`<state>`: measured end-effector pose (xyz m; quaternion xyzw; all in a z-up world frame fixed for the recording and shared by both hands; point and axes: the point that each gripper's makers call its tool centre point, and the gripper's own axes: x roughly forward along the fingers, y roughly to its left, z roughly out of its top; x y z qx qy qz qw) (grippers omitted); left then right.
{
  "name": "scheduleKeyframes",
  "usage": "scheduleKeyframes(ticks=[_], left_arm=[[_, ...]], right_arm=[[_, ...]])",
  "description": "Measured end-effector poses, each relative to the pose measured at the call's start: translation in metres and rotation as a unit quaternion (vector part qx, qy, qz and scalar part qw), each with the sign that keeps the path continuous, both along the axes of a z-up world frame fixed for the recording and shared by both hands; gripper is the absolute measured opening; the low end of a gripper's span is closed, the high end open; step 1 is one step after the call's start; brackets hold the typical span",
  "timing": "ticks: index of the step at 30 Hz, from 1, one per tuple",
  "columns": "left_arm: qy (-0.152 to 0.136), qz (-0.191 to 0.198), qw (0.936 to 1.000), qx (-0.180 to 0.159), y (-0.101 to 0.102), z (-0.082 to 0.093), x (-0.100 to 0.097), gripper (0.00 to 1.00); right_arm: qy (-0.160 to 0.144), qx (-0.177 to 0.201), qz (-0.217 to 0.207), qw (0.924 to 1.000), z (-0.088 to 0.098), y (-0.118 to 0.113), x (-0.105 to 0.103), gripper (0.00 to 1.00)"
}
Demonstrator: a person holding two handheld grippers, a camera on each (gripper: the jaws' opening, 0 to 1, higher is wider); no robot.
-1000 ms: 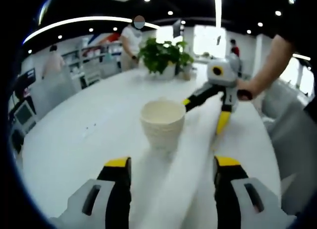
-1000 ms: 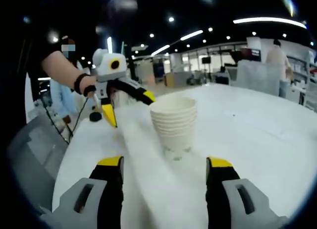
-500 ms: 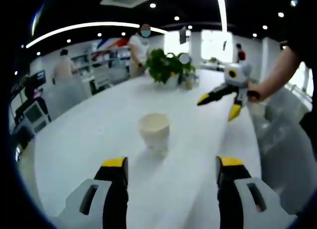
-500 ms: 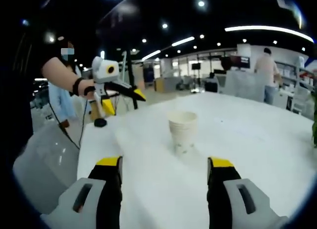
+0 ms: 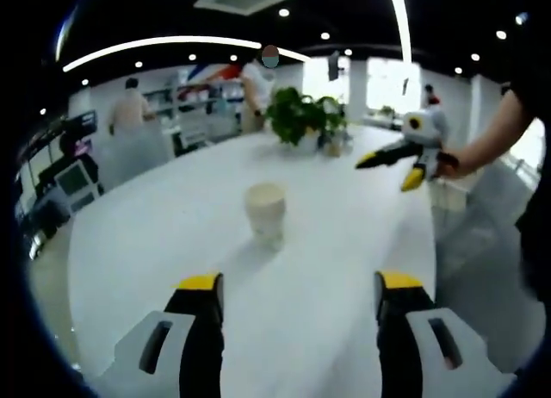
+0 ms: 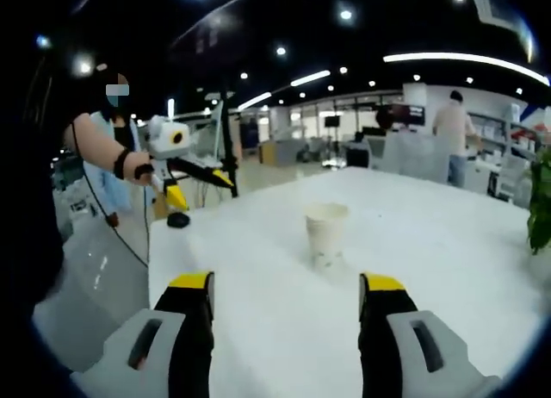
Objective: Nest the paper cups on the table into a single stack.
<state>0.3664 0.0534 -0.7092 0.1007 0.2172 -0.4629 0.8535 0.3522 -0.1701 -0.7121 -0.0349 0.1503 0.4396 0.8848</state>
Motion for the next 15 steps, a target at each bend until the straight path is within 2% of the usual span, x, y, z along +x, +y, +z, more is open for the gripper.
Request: scheduleKeyframes(ticks=[1, 6, 10, 12, 15], left_arm=[[0.002, 0.005, 1.0000, -0.001, 0.004, 0.000, -0.002, 0.70], [0.004, 0.026, 0.9996, -0.012, 0.019, 0.003, -0.007, 0.71], [-0.001, 0.044, 0.9989, -0.018, 0.028, 0.007, -0.007, 0.76], [0.003, 0.052, 0.9982, -0.028, 0.032, 0.008, -0.007, 0.81], [0.006, 0.066, 0.9973, -0.031, 0.039, 0.006, -0.004, 0.94]], right_arm=[[0.001, -0.010, -0.005, 0.9999, -0.002, -0.002, -0.001, 0.65], [0.000, -0.009, -0.017, 0.9998, 0.001, -0.007, -0.006, 0.66], [-0.005, -0.006, -0.027, 0.9996, 0.006, -0.011, -0.005, 0.68], [-0.005, -0.001, -0.038, 0.9993, 0.009, -0.012, -0.002, 0.73], [-0.005, -0.002, -0.049, 0.9988, 0.010, -0.014, 0.000, 0.87]])
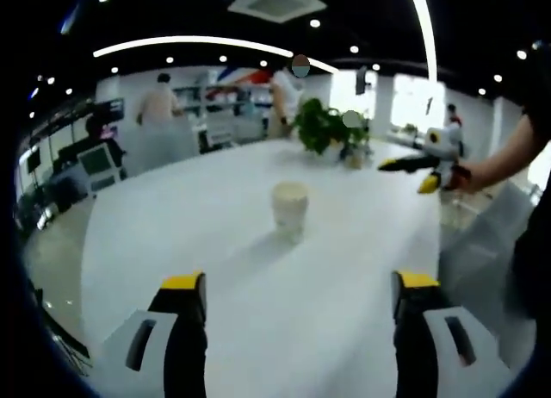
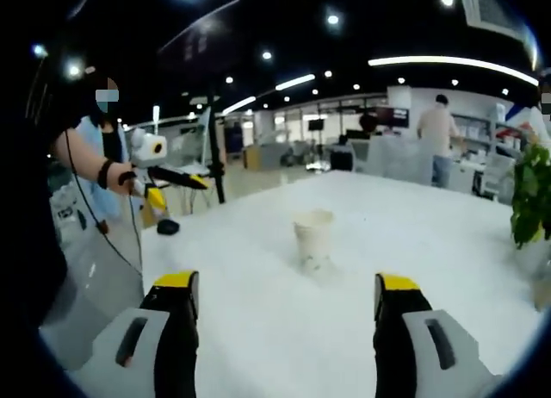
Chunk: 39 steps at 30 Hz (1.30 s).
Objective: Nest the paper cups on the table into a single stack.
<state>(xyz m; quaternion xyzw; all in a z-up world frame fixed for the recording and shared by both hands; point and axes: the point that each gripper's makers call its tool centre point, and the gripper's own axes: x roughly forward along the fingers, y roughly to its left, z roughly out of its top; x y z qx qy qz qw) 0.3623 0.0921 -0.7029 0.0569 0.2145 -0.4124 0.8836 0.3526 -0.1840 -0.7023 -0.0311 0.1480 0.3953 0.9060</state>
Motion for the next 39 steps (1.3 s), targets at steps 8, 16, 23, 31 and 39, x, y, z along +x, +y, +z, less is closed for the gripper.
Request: scheduleKeyframes(ticks=[8, 16, 23, 31, 39], left_arm=[[-0.026, 0.033, 0.9991, -0.001, 0.018, 0.003, 0.003, 0.99], [-0.012, 0.056, 0.9983, -0.010, 0.026, -0.002, -0.001, 0.99], [-0.010, 0.056, 0.9983, -0.003, 0.028, -0.001, 0.000, 0.99], [-0.009, 0.049, 0.9987, 0.002, 0.025, 0.002, -0.004, 0.99], [-0.009, 0.047, 0.9988, 0.004, 0.024, 0.002, -0.007, 0.99]], right_arm=[[-0.002, 0.006, -0.007, 1.0000, 0.003, 0.001, -0.004, 1.00], [-0.002, -0.040, -0.020, 0.9990, -0.001, -0.009, -0.003, 1.00], [0.001, -0.053, -0.019, 0.9984, -0.001, -0.011, -0.002, 1.00], [-0.003, -0.056, -0.020, 0.9982, 0.004, -0.013, -0.003, 1.00], [-0.007, -0.060, -0.018, 0.9980, 0.006, -0.014, -0.005, 1.00]])
